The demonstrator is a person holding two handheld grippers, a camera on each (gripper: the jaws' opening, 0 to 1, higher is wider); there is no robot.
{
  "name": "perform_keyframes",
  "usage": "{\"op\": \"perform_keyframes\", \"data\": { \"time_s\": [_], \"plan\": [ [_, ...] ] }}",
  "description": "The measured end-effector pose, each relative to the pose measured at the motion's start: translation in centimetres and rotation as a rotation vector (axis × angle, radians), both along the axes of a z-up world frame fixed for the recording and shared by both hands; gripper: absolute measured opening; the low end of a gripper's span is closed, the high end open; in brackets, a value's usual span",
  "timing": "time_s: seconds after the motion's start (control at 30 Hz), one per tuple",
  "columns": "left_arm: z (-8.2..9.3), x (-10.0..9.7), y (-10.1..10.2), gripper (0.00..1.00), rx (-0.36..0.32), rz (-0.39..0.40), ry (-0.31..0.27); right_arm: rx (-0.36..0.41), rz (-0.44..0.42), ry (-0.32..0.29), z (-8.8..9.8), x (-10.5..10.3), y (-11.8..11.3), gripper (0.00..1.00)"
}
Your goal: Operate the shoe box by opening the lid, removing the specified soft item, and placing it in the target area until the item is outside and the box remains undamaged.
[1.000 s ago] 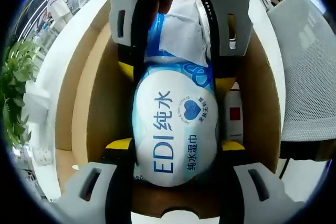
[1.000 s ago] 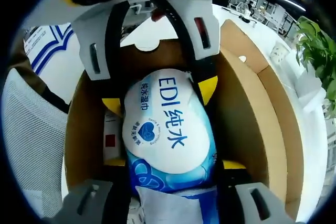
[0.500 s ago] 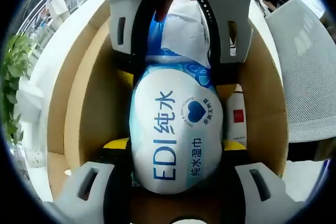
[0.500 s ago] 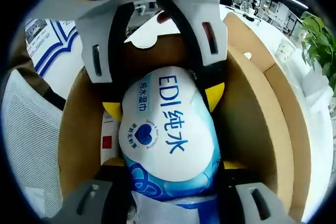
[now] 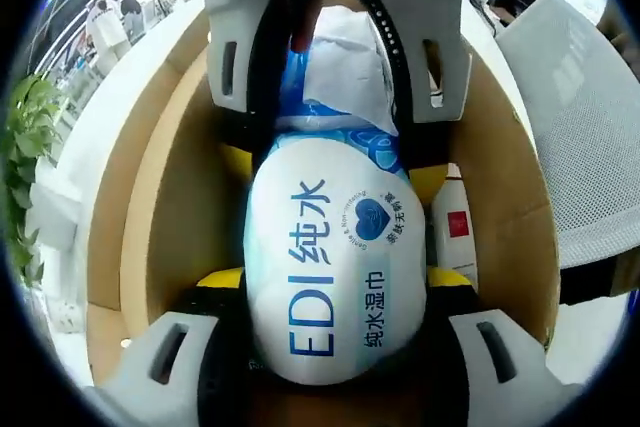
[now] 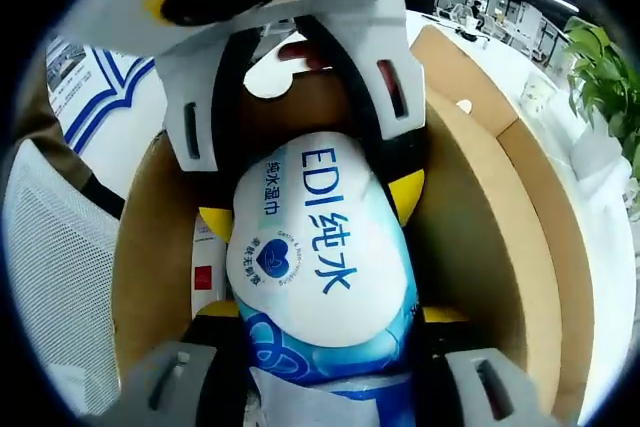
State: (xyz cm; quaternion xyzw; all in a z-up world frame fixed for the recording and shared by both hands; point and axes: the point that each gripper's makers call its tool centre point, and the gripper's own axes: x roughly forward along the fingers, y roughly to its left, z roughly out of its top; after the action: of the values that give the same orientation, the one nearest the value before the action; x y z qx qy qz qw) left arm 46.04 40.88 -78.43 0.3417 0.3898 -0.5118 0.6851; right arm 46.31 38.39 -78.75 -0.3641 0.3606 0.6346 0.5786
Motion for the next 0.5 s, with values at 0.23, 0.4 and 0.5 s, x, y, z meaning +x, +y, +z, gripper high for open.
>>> {"op": "perform_keyframes", "data": {
  "time_s": [0.23,0.4,0.5],
  "plan": [
    [0.3,-0.1,-0.1,0.65,-0.011,0.011,0.009,0.011,0.005,-0.003,0.6,-0.1,0.0,0.6],
    [1.1,-0.4,0.0,0.65,-0.007,0.003,0.024,0.031,0.0,0.005,1.5,-0.5,0.1,0.59],
    [1.6,-0.4,0.2,0.65,-0.008,-0.004,0.026,0.047,-0.007,0.011,2.2,-0.5,0.3,0.59]
  ]
}}
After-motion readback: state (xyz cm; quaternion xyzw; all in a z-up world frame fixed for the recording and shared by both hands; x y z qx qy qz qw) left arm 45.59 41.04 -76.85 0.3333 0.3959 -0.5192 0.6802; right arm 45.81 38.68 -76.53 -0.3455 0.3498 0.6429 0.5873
